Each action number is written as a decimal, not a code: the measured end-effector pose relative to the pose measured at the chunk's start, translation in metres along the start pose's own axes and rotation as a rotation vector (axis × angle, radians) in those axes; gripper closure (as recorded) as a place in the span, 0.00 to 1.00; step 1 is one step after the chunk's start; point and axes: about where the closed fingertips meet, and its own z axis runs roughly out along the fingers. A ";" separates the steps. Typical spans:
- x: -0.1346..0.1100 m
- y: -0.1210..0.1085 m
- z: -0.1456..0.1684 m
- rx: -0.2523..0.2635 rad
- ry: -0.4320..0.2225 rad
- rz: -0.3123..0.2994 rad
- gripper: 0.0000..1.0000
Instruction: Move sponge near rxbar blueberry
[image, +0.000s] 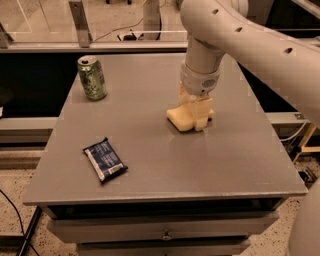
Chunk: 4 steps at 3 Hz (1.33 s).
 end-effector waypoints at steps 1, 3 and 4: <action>0.000 0.000 -0.004 0.000 -0.001 0.000 0.78; -0.022 -0.009 -0.026 0.025 -0.024 -0.052 1.00; -0.066 -0.011 -0.050 0.032 -0.052 -0.144 1.00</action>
Offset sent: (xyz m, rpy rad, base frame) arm 0.0000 -0.0002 0.0024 0.0013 0.0002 -0.0004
